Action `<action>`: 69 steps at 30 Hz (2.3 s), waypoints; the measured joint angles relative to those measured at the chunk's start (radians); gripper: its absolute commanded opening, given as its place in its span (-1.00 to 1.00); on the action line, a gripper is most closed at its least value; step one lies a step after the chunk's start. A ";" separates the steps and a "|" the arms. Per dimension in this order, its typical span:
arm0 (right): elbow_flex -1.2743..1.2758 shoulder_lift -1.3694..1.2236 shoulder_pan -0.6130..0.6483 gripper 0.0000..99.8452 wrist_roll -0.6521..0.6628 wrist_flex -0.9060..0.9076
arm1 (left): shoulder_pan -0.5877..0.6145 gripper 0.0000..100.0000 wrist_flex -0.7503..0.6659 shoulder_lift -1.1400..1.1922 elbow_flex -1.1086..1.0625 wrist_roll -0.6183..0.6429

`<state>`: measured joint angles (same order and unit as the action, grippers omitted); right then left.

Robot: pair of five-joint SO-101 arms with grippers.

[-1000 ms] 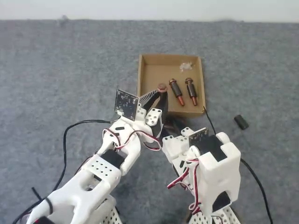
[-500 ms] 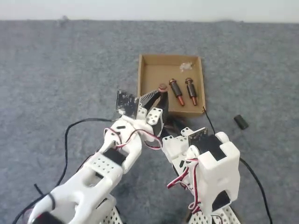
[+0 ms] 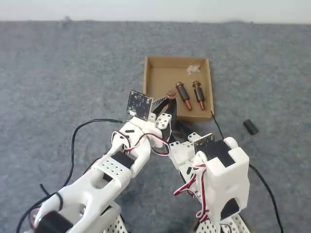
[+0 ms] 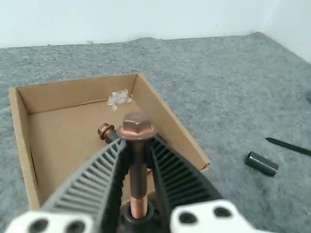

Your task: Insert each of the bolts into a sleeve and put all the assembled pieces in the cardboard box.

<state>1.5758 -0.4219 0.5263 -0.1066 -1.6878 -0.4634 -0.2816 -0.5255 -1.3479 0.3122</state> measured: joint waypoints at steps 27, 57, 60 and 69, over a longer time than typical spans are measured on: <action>-0.006 0.000 -0.008 -0.99 0.000 0.000 | -0.008 -0.75 0.118 -0.014 -0.057 -0.037; 0.000 0.000 -0.032 -0.99 0.002 -0.002 | 0.104 -0.49 0.226 -0.302 -0.058 0.055; 0.000 0.000 -0.032 -0.99 0.002 -0.002 | 0.107 -0.51 0.290 -0.353 -0.058 0.058; 0.000 0.000 -0.032 -0.99 0.002 -0.002 | 0.201 -0.99 0.341 -0.391 -0.091 0.058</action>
<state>1.5758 -0.4219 0.4941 -0.1051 -1.6893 -0.2624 0.0591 -0.9168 -1.4385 0.3705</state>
